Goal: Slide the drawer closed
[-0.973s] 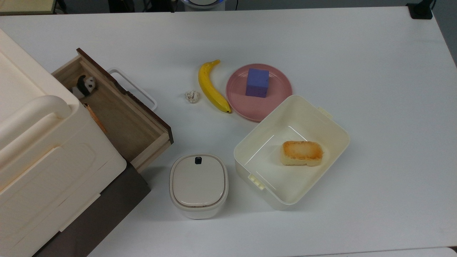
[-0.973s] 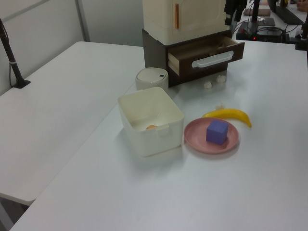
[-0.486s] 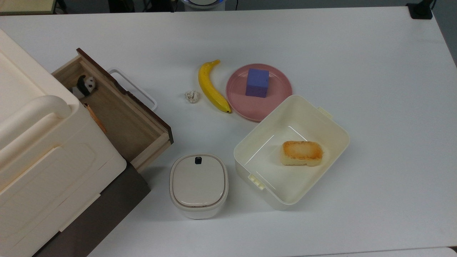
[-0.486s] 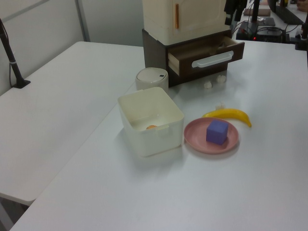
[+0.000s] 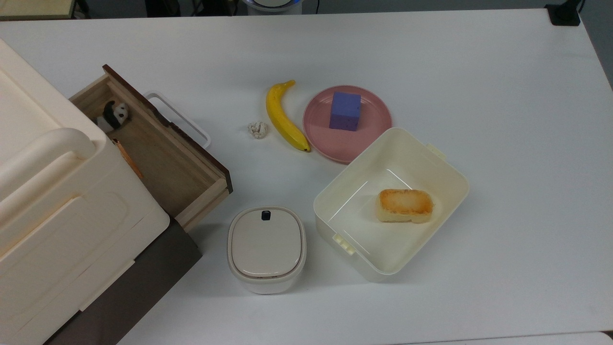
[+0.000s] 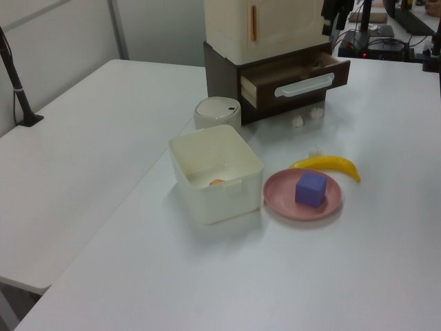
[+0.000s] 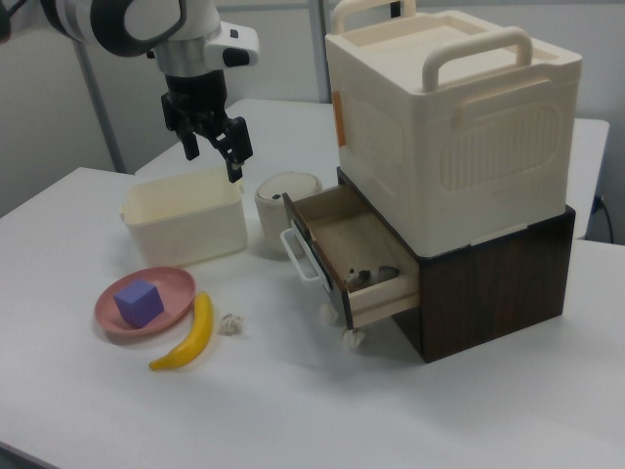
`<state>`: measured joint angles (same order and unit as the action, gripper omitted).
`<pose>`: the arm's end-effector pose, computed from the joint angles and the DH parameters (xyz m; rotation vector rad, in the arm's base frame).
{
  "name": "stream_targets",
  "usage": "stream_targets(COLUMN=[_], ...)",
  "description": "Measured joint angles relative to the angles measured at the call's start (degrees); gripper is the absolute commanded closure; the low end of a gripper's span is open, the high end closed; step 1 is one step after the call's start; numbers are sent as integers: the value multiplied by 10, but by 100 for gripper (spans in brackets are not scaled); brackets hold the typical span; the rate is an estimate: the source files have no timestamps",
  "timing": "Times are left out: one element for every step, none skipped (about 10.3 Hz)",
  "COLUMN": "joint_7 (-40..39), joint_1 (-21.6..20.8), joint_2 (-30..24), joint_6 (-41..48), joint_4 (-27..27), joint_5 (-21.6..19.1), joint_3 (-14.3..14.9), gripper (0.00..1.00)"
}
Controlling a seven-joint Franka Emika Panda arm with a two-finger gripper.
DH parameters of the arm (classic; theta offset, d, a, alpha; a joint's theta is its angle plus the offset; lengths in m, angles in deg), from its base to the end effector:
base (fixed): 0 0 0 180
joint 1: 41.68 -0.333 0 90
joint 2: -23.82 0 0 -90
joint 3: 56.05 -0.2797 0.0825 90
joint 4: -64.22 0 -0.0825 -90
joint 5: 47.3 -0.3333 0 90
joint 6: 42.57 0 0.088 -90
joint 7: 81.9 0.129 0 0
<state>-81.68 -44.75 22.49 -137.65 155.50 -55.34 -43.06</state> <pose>0.5036 -0.0722 0.5777 -2.9878 0.2747 -0.1515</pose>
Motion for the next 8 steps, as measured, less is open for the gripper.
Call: stream_targets(joint_7=[0, 13, 38, 49, 50, 50, 49, 49], joint_1=[1, 3, 7, 10, 10, 11, 11, 11], joint_2=[0, 0, -1, -3, -4, -4, -4, -3], joint_6=[0, 17, 46, 64, 68, 68, 69, 71], joint_4=[0, 0, 0, 0, 0, 1, 5, 12], joint_5=[0, 0, 0, 0, 0, 0, 0, 0], joint_3=[2, 4, 4, 5, 5, 5, 4, 4], gripper=[6, 10, 17, 22, 30, 54, 91, 100])
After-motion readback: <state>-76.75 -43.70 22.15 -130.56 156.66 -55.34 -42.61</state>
